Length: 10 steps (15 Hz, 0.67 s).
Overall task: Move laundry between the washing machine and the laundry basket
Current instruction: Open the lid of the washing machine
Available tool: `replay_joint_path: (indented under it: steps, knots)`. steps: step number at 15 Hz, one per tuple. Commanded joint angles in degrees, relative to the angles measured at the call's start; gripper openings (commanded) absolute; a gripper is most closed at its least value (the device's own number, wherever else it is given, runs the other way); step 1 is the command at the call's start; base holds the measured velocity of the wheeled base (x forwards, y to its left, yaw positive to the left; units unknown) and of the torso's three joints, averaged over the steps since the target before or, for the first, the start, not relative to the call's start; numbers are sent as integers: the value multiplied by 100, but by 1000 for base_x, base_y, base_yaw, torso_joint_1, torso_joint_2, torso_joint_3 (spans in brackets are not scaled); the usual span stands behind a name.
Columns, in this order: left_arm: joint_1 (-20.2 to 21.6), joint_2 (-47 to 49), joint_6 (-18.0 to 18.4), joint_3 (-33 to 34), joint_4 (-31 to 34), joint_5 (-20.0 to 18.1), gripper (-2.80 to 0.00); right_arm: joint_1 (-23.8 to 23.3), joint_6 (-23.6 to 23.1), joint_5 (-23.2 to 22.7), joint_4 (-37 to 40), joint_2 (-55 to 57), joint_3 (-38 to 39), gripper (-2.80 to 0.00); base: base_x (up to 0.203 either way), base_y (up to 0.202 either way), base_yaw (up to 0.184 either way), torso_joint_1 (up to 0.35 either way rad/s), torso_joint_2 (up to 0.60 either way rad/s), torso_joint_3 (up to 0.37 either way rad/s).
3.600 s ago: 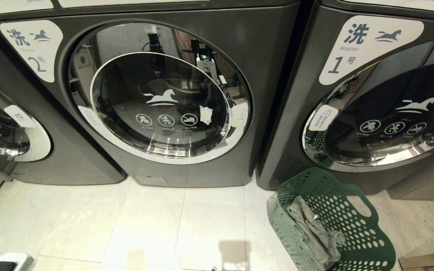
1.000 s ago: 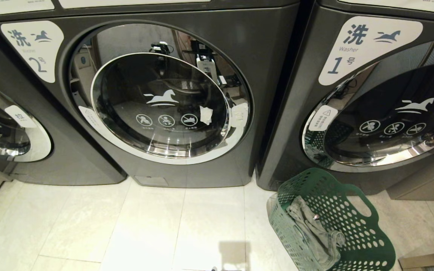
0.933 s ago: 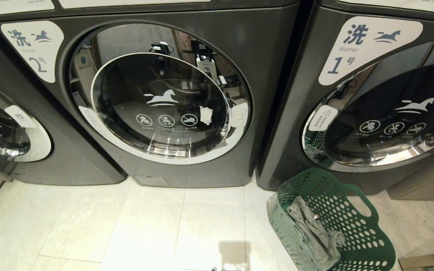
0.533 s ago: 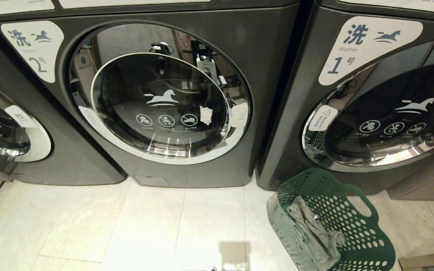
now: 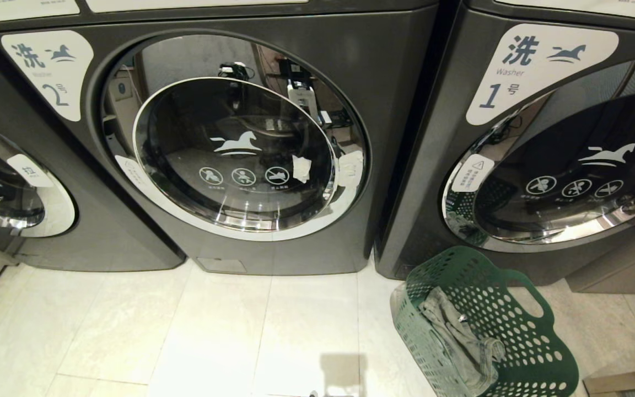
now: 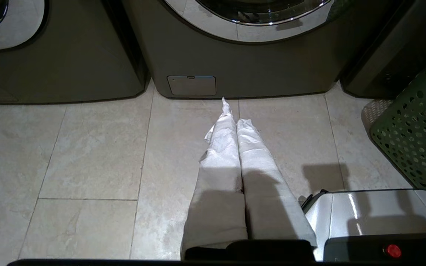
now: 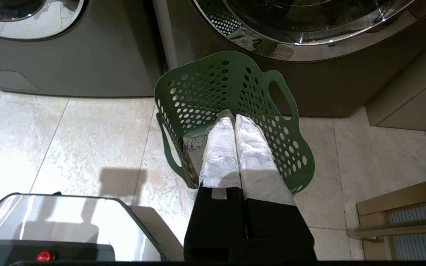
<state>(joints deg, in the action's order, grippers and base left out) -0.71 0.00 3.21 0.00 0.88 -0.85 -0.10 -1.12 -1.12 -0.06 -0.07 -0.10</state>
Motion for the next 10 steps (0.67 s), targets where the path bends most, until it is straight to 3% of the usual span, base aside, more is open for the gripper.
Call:
replay_joint_path:
  steps: [1, 10]
  knots:
    - [0, -9, -66, 9, -8, 7, -280, 1, -2, -2, -2, 1, 1, -280, 0, 0, 0, 0, 0, 0]
    - [0, -9, -154, 9, -9, 68, -280, 1, 59, -2, -2, -1, 10, -280, 0, 0, 0, 0, 0, 0]
